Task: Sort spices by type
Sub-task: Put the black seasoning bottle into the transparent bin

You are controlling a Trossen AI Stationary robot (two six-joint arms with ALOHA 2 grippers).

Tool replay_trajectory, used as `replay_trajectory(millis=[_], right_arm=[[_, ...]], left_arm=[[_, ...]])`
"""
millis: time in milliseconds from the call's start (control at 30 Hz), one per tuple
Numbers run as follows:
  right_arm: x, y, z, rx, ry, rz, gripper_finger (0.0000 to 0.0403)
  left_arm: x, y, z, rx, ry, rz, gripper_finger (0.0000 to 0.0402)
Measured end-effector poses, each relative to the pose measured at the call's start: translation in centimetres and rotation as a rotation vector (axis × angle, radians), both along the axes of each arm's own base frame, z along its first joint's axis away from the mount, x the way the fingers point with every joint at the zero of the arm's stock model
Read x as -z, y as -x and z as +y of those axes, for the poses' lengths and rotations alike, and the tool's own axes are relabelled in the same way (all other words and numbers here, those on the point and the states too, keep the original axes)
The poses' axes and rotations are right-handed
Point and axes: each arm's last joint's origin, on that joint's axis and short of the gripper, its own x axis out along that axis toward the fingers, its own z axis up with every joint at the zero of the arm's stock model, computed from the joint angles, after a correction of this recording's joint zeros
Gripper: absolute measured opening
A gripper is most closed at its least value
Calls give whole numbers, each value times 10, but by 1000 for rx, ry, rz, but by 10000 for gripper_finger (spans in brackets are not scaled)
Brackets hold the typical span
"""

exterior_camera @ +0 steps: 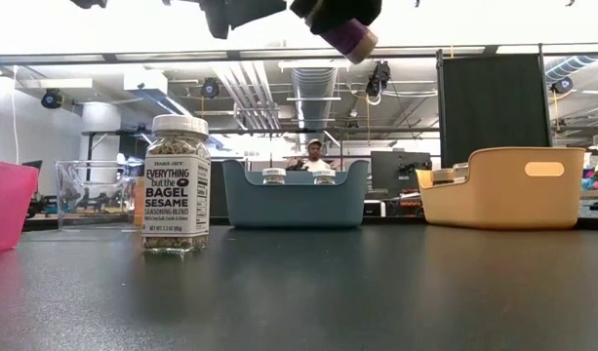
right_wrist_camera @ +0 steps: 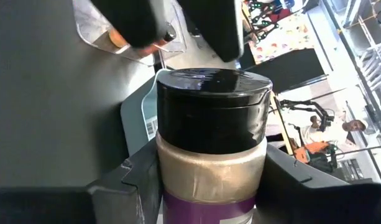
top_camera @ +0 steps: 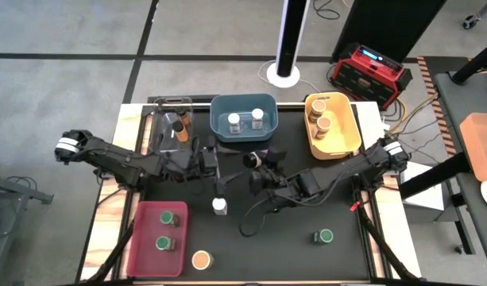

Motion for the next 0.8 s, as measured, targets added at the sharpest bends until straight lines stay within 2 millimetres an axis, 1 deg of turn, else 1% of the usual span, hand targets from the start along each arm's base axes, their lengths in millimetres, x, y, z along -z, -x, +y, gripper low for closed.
replay_trajectory(millis=[133,267,400,567,633,733,800], right_arm=[[0,-1,0,0,0,-1,183],[1,-1,0,0,-2,-2,182],[1,-1,0,0,-3,-1,185],[1,-1,0,2,-1,-4,184],[1,-1,0,2,-2,-4,183],[1,-1,0,0,-4,-2,185],[1,-1,0,0,-4,-3,185]], left_arm=[[1,-3,0,-2,3,-16,290],[9,-11,1,-9,-4,-21,290],[7,-14,2,-16,-1,-71,290],[10,-18,8,-34,3,-74,290],[12,-20,7,-14,3,-71,290],[18,-26,6,12,3,-68,290],[18,-32,5,10,-3,-67,290]])
